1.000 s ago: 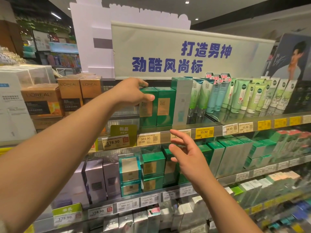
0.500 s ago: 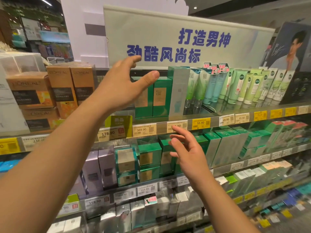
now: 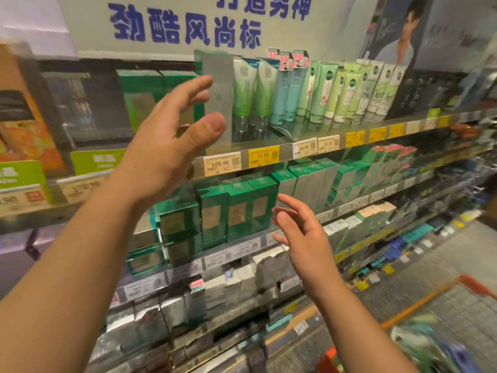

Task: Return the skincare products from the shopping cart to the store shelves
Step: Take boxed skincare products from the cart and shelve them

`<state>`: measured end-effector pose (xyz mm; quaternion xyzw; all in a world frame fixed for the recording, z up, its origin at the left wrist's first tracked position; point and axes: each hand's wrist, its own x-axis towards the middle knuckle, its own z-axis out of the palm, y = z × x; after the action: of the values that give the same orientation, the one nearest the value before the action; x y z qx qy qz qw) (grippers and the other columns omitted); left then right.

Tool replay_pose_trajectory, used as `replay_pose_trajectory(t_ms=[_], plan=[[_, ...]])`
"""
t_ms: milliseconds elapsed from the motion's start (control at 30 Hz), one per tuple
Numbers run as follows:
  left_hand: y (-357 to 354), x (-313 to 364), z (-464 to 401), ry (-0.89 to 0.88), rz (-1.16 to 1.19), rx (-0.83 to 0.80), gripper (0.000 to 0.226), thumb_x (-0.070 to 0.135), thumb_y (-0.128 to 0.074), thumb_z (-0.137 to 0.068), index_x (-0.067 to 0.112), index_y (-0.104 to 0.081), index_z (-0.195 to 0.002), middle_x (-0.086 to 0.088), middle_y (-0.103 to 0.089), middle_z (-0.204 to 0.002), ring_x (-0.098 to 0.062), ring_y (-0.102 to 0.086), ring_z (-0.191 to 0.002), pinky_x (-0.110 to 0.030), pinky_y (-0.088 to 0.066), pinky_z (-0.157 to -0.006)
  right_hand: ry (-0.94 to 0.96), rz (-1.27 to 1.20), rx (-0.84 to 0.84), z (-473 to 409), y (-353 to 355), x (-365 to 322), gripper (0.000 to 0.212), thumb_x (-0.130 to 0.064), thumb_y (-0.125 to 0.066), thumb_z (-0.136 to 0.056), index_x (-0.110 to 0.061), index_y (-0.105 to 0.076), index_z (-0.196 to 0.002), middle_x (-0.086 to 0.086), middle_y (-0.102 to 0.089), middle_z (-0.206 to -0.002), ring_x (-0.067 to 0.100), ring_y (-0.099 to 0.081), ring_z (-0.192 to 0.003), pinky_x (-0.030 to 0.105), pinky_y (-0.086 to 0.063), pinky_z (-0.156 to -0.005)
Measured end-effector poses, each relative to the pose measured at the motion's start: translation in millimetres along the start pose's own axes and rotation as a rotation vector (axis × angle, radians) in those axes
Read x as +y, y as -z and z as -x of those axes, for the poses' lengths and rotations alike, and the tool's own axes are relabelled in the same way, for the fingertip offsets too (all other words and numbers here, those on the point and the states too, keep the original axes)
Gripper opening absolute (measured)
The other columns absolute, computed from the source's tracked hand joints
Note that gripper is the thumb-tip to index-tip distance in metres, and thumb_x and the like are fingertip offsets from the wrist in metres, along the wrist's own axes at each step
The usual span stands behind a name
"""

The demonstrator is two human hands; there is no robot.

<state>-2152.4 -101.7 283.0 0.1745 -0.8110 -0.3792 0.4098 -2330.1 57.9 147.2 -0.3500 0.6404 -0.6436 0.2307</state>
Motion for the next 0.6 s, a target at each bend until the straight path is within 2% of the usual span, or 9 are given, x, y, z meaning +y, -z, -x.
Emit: replay_pose_trajectory(t_ms=[133,200,267,333,433,600], plan=[[-56,-3,-3,0.027,0.072,-0.117,0.113,0.102,-0.05,-0.056,0.041,-0.04,-0.151,0.008,-0.049,-0.151,-0.004,-0.043,-0.14,-0.047,-0.037,-0.117,-0.021,-0.004,0.049,11,41,5,0.027,-0.048,-0.063,-0.093,-0.06,-0.066,-0.117,-0.015,-0.067,-0.123,0.005,-0.064,-0.117,0.049,-0.053,-0.104],[-88,-6,-2,0.052,0.14,-0.184,0.113,0.101,-0.053,-0.056,0.04,-0.042,-0.15,0.006,-0.05,-0.15,-0.003,-0.046,-0.138,-0.044,-0.039,-0.117,-0.032,-0.005,0.087,17,60,8,0.026,-0.044,-0.063,-0.097,-0.06,-0.066,-0.117,-0.017,-0.067,-0.121,0.004,-0.064,-0.116,0.048,-0.053,-0.105],[-126,-9,-1,0.071,0.167,-0.267,0.112,0.101,-0.052,-0.056,0.039,-0.044,-0.149,0.005,-0.053,-0.148,-0.007,-0.048,-0.137,-0.047,-0.036,-0.119,-0.042,-0.008,0.143,23,85,12,0.027,-0.039,-0.062,-0.1,-0.057,-0.067,-0.119,-0.017,-0.068,-0.121,0.003,-0.064,-0.117,0.048,-0.053,-0.105],[-170,-10,2,0.103,0.18,-0.369,0.107,0.103,-0.05,-0.056,0.044,-0.046,-0.145,0.007,-0.054,-0.145,-0.009,-0.048,-0.137,-0.05,-0.034,-0.119,-0.054,-0.007,0.207,31,116,19,0.027,-0.037,-0.062,-0.101,-0.054,-0.067,-0.122,-0.016,-0.068,-0.123,0.002,-0.064,-0.117,0.046,-0.052,-0.106],[-237,-7,12,0.165,0.227,-0.521,0.098,0.104,-0.05,-0.052,0.052,-0.046,-0.135,0.011,-0.053,-0.145,-0.006,-0.048,-0.136,-0.047,-0.035,-0.119,-0.078,-0.002,0.299,47,161,30,0.029,-0.036,-0.06,-0.102,-0.051,-0.066,-0.126,-0.019,-0.066,-0.125,-0.002,-0.061,-0.117,0.043,-0.052,-0.107],[-346,-4,35,0.227,0.271,-0.728,0.093,0.103,-0.055,-0.049,0.054,-0.049,-0.128,0.01,-0.055,-0.145,-0.004,-0.049,-0.136,-0.045,-0.036,-0.12,-0.169,-0.032,0.422,78,236,62,0.029,-0.038,-0.059,-0.103,-0.053,-0.063,-0.127,-0.02,-0.062,-0.135,-0.003,-0.058,-0.125,0.039,-0.05,-0.108]])
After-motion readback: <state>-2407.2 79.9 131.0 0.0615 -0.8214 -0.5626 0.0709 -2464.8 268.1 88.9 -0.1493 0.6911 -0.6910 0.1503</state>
